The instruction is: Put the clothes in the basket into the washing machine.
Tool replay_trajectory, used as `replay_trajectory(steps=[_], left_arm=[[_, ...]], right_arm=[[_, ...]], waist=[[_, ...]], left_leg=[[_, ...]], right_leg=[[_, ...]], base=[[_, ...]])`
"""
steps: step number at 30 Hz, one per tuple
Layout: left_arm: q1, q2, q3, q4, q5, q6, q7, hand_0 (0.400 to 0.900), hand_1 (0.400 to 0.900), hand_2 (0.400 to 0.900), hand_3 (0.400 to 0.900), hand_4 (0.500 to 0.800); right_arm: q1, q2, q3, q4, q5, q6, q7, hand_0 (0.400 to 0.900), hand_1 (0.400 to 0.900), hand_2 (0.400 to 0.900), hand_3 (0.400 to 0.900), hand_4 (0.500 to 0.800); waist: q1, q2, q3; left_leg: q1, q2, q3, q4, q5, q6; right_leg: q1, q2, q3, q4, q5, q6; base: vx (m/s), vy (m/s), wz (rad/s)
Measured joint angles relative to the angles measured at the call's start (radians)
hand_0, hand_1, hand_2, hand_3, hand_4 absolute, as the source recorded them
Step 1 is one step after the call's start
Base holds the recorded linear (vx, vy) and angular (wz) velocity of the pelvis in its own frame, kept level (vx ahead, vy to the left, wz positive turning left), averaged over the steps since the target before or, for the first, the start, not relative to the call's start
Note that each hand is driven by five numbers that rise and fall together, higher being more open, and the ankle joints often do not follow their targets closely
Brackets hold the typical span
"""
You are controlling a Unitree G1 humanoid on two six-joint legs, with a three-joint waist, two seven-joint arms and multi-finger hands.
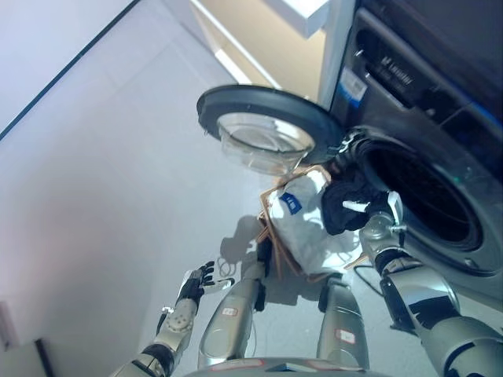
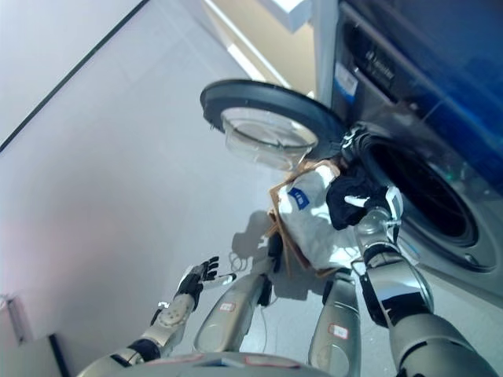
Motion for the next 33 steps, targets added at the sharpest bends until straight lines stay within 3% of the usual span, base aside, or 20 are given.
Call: replay_trajectory(steps=[8,14,20,27,33], left_arm=[[0.076,0.002,0.079,0.031,0.002,-0.009,-0.006,0.9,0.9,0.9,0.9,0.8],[0.121,-0.02,0.096,0.032,0.0,-0.024,-0.018,0.9,0.9,0.9,0.9,0.8],[0.17,-0.048,0.062,0.027,-0.002,-0.04,-0.04,0.9,0.9,0.9,0.9,0.8],[0.2,-0.051,0.01,-0.005,-0.003,-0.042,-0.052,0.9,0.9,0.9,0.9,0.8],[0.21,-0.051,-0.014,-0.031,-0.004,-0.043,-0.055,0.9,0.9,0.9,0.9,0.8]], right_arm=[[0.195,0.078,-0.181,-0.068,0.505,-0.13,0.073,0.4,0.4,0.4,0.4,0.5],[0.245,0.124,-0.285,-0.158,0.807,-0.239,0.128,0.4,0.4,0.4,0.4,0.5],[0.134,0.039,-0.357,-0.158,0.884,-0.277,0.112,0.4,0.4,0.4,0.4,0.5],[-0.078,-0.197,-0.387,-0.08,0.877,-0.297,0.015,0.4,0.4,0.4,0.4,0.5],[-0.167,-0.225,-0.309,-0.01,0.757,-0.256,-0.016,0.4,0.4,0.4,0.4,0.5]], waist=[[-0.019,0.015,-0.083],[-0.04,0.068,-0.127],[-0.019,0.129,-0.173],[0.018,0.198,-0.176],[0.036,0.211,-0.166]], left_leg=[[0.159,0.014,0.056,-0.117,0.002,0.006],[0.188,0.018,0.067,-0.136,0.0,0.004],[0.149,0.015,0.073,-0.136,-0.005,-0.006],[0.12,0.002,0.041,-0.136,0.015,0.004],[0.088,0.0,0.04,-0.136,0.016,0.004]], right_leg=[[0.186,0.022,0.033,-0.234,0.09,0.016],[0.251,0.024,0.037,-0.348,0.138,0.018],[0.208,0.022,0.038,-0.348,0.148,0.011],[0.195,0.011,0.007,-0.349,0.147,0.023],[0.147,0.008,0.034,-0.349,0.156,0.028]], base=[[0.07,-0.024,-0.21],[0.02,-0.001,-0.08],[-0.01,-0.021,0.1],[0.01,-0.011,0.13],[0.0,-0.023,-0.06]])
